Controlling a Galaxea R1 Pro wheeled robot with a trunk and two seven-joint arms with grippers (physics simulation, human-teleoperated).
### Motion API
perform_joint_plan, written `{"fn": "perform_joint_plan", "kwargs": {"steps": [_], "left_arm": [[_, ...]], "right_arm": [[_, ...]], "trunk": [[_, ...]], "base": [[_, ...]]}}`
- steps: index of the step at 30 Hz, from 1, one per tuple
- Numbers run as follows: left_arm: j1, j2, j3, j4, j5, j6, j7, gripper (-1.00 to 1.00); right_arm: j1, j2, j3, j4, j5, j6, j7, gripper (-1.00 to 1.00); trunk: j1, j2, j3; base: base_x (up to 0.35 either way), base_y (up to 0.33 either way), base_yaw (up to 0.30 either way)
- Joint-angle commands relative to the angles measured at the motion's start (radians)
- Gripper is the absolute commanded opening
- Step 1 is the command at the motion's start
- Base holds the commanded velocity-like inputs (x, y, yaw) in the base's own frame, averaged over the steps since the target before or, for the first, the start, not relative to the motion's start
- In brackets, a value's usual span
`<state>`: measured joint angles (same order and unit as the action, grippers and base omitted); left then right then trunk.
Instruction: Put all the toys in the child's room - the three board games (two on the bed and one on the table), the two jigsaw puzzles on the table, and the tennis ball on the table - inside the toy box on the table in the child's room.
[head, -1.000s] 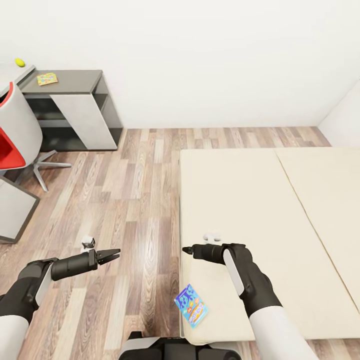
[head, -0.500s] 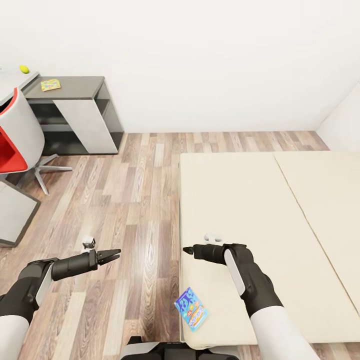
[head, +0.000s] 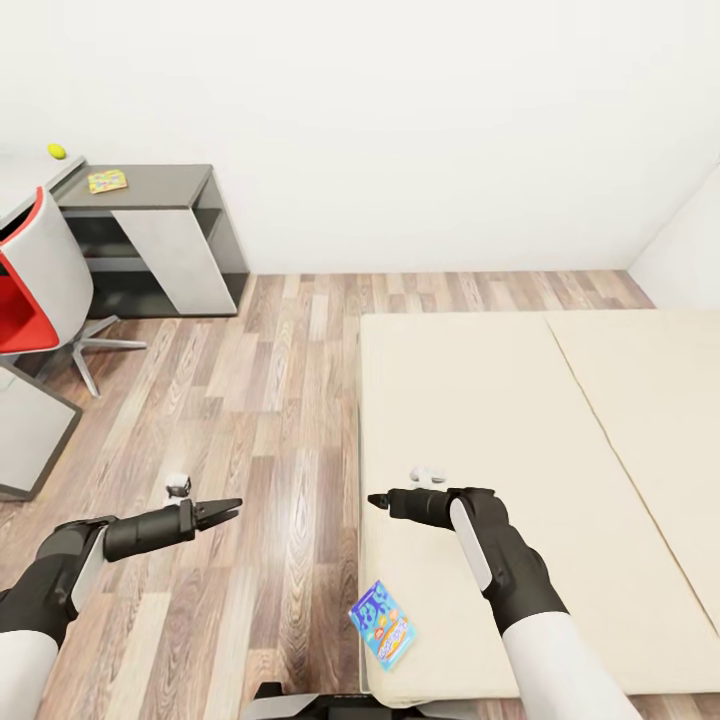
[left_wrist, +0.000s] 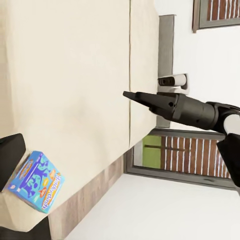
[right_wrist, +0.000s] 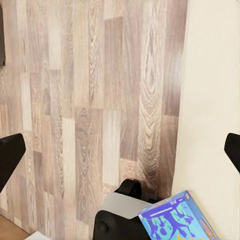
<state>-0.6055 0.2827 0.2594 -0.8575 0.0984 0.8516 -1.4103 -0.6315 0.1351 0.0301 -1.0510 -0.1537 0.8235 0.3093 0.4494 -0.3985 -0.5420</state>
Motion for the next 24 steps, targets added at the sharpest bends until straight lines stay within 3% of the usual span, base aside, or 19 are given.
{"fn": "perform_joint_plan", "kwargs": {"steps": [1,24], "left_arm": [[0.0,0.0,0.0,0.0,0.001,0.01,0.012,1.0],[0.0,0.003,0.002,0.0,0.001,0.01,0.049,1.0]], "right_arm": [[0.0,0.0,-0.001,-0.001,-0.006,0.005,-0.002,1.0],[0.0,0.003,0.001,0.0,0.002,-0.018,-0.01,1.0]], "trunk": [[0.001,-0.002,0.0],[0.001,-0.002,0.038]], "base": [[0.0,0.0,0.0],[0.0,0.0,0.0]]}}
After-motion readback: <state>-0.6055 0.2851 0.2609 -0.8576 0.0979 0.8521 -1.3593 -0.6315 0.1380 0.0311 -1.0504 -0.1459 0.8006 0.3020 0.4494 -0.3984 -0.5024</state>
